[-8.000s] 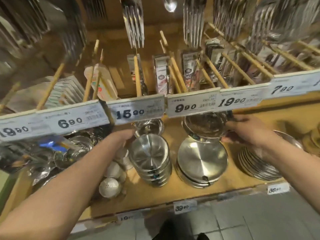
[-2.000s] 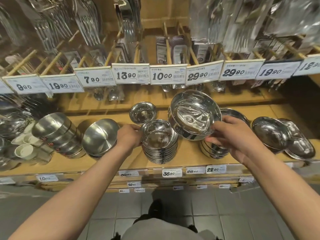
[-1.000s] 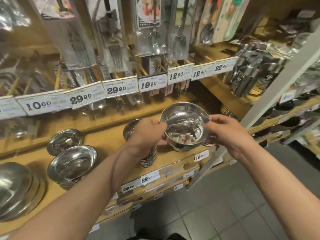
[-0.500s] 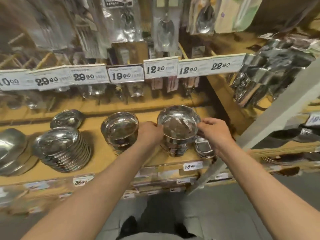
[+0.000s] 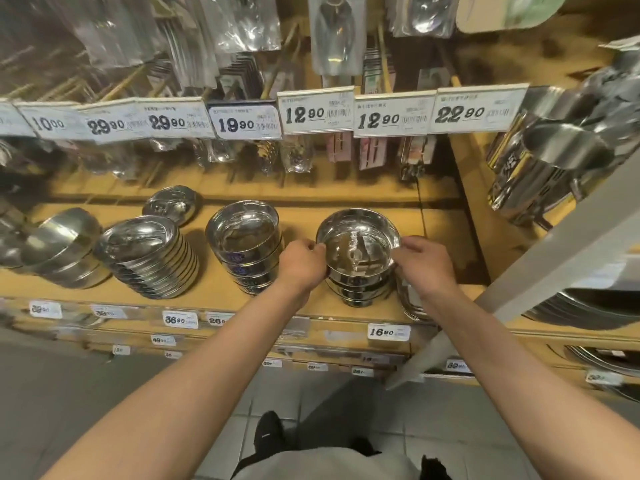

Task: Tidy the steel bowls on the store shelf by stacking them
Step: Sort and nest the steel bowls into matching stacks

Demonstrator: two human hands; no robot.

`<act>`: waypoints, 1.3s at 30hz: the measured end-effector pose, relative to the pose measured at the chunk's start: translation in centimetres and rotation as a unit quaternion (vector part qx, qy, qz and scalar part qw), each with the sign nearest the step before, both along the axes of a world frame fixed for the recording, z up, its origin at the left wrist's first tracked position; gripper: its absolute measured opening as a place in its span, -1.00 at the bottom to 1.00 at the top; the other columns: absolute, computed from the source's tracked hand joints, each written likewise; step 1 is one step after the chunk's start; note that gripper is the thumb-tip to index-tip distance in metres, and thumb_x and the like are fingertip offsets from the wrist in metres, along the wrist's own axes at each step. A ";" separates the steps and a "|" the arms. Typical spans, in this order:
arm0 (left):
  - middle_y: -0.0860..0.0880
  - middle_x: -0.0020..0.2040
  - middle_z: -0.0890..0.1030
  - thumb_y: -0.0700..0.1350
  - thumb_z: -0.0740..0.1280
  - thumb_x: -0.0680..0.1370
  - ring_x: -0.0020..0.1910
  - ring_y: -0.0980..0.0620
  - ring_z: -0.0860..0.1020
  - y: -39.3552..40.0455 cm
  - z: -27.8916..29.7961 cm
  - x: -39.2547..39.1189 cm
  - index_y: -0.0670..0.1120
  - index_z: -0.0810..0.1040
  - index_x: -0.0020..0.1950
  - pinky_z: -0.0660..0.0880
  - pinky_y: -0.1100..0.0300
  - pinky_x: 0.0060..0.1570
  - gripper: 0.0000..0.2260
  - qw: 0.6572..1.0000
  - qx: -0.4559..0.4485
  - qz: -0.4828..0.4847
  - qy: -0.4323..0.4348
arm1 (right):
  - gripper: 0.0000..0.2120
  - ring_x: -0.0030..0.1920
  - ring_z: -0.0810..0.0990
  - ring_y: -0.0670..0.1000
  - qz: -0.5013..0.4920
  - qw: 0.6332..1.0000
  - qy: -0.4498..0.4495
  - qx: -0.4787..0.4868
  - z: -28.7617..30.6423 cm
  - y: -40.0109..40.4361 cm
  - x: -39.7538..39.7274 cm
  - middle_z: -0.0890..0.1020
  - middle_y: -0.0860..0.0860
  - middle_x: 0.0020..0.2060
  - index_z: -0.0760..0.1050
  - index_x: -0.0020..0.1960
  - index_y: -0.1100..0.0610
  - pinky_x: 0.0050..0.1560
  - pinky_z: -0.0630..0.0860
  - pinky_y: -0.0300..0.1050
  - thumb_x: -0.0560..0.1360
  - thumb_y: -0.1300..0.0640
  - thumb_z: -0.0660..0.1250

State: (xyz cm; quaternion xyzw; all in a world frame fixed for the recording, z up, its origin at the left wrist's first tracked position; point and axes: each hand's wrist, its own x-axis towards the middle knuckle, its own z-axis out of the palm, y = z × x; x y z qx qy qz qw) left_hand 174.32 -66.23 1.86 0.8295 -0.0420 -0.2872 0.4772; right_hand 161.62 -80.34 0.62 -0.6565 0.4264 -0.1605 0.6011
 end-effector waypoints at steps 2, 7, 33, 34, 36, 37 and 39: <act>-0.22 0.04 0.67 -0.10 0.20 0.67 0.07 -0.23 0.64 -0.1 -0.2 0.2 -0.16 0.61 0.03 0.59 -0.19 0.14 -0.78 1.000 0.003 0.000 -0.004 | -0.75 -0.13 0.57 -0.21 -0.011 1.000 -0.009 0.003 -0.2 0.1 0.0 0.59 -0.22 -0.20 0.61 0.18 0.02 -0.17 0.48 -0.31 0.53 0.24 0.40; -0.17 0.08 0.67 -0.06 0.19 0.68 0.13 -0.21 0.61 -0.5 -0.8 0.7 -0.14 0.62 0.15 0.55 -0.17 0.22 -0.74 1.000 0.009 0.000 -0.027 | -0.67 -0.20 0.58 -0.15 -0.014 1.000 -0.004 -0.002 -1.2 0.5 0.1 0.58 -0.21 -0.29 0.46 -0.25 -0.13 0.03 0.57 -0.10 0.50 0.26 0.43; -0.08 0.12 0.67 0.04 0.29 0.63 0.12 -0.06 0.62 1.0 0.7 -0.1 -0.12 0.61 0.29 0.58 0.03 0.16 -0.67 0.994 0.004 -0.027 -0.103 | -0.86 -0.14 0.51 -0.32 -0.017 0.995 0.021 -0.101 0.7 0.7 -1.7 0.58 -0.22 -0.11 0.54 0.11 -0.07 -0.13 0.41 -0.43 0.56 0.06 0.40; -0.01 0.03 0.69 0.04 0.31 0.62 0.02 0.00 0.63 1.7 1.8 -0.1 -0.10 0.64 0.23 0.59 0.17 0.04 -0.71 0.993 -0.008 -0.032 -0.117 | -0.81 -0.11 0.52 -0.32 -0.015 0.992 0.009 -0.121 1.6 1.0 -1.9 0.59 -0.20 -0.09 0.55 0.17 -0.04 -0.13 0.42 -0.49 0.56 0.05 0.39; 0.16 -0.19 0.66 0.03 0.32 0.60 -0.14 0.09 0.61 3.4 4.2 0.0 -0.02 0.69 0.07 0.55 0.30 -0.15 -0.80 0.990 -0.036 -0.035 -0.132 | -0.68 -0.02 0.55 -0.27 -0.001 0.989 -0.011 -0.145 3.8 2.1 -1.5 0.61 -0.17 -0.03 0.54 0.31 0.06 -0.16 0.42 -0.55 0.58 0.04 0.36; 0.15 -0.21 0.64 0.02 0.33 0.60 -0.13 0.06 0.63 4.5 5.4 0.3 -0.04 0.70 0.03 0.59 0.21 -0.10 -0.80 0.990 -0.056 -0.032 -0.125 | -0.68 0.01 0.57 -0.23 0.007 0.990 -0.019 -0.143 4.9 3.0 -0.9 0.59 -0.19 -0.03 0.53 0.33 0.06 -0.17 0.45 -0.50 0.59 0.03 0.35; 0.02 -0.17 0.66 -0.03 0.33 0.60 -0.07 -0.05 0.66 6.9 7.6 1.4 -0.15 0.67 0.01 0.63 -0.09 0.06 -0.79 0.991 -0.094 -0.011 -0.099 | -0.71 0.06 0.61 -0.13 0.027 0.993 -0.035 -0.112 7.2 5.2 0.9 0.59 -0.21 -0.02 0.55 0.30 -0.01 -0.12 0.50 -0.31 0.59 0.02 0.35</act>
